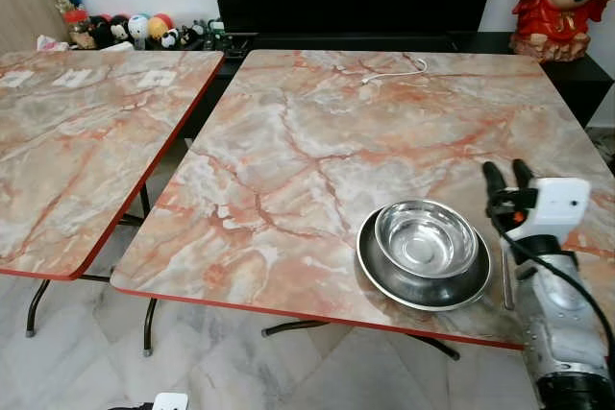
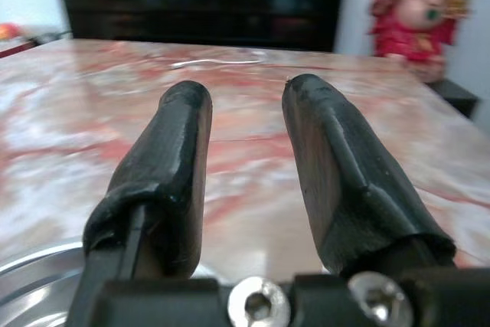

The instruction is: Setting the table

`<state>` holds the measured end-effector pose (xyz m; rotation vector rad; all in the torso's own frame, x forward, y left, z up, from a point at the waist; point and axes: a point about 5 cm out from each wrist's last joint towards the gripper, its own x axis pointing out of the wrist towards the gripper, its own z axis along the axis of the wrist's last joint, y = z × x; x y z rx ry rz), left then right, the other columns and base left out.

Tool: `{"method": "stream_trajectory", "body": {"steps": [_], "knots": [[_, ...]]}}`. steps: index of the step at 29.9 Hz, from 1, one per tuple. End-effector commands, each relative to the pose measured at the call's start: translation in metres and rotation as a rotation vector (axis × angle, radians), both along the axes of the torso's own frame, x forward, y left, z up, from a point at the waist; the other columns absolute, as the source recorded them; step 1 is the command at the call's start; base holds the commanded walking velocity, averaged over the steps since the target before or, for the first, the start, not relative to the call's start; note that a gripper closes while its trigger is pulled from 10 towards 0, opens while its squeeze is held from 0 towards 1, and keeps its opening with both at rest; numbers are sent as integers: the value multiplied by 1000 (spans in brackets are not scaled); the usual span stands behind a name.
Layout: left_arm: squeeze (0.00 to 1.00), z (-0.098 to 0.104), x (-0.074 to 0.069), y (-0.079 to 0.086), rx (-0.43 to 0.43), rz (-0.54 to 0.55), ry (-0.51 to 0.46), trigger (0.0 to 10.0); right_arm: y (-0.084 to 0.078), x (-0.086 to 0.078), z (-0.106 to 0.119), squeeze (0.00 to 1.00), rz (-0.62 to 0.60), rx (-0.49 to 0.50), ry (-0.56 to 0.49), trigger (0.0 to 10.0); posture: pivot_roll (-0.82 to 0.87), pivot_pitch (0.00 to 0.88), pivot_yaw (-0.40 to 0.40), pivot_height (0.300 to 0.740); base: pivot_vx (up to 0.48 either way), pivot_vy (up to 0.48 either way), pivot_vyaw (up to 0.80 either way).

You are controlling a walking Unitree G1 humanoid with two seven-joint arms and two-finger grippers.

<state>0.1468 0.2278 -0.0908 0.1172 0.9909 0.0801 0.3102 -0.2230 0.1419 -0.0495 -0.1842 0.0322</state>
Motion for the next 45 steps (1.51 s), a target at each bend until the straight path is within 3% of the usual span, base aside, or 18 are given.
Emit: {"method": "stream_trajectory", "body": {"steps": [1, 12, 14, 16, 19, 23, 32, 45], "knots": [[0, -3, -9, 2, 3, 28, 30, 10000, 9, 0, 9, 0, 33, 5, -45, 10000, -137, 0, 26, 740, 0, 480, 0], [0, -4, -10, 0, 10, 10, 36, 10000, 39, -2, 13, 0, 87, 52, -85, 10000, -125, 0, 34, 740, 0, 480, 0], [0, -1, -7, 8, 18, 13, 33, 10000, 46, -4, 12, 0, 107, 53, -87, 10000, -127, 0, 35, 740, 0, 480, 0], [0, -1, -7, 8, 18, 13, 33, 10000, 46, -4, 12, 0, 107, 53, -87, 10000, -127, 0, 35, 740, 0, 480, 0], [0, 2, -11, 25, 31, 23, 34, 10000, 49, -3, 13, 0, 98, 67, -89, 10000, -128, 0, 35, 740, 0, 480, 0], [0, 4, -15, 34, 37, 30, 35, 10000, 53, -2, 12, 0, 95, 78, -83, 10000, -127, 0, 31, 740, 0, 480, 0], [0, -5, -24, 11, 11, 14, 44, 10000, 59, -2, 12, 0, 86, 96, -74, 10000, -129, 0, 23, 740, 0, 480, 0], [0, -4, -22, 15, 13, 34, 45, 10000, 67, 3, 13, 0, 70, 82, -66, 10000, -113, 0, 16, 740, 0, 480, 0]]}}
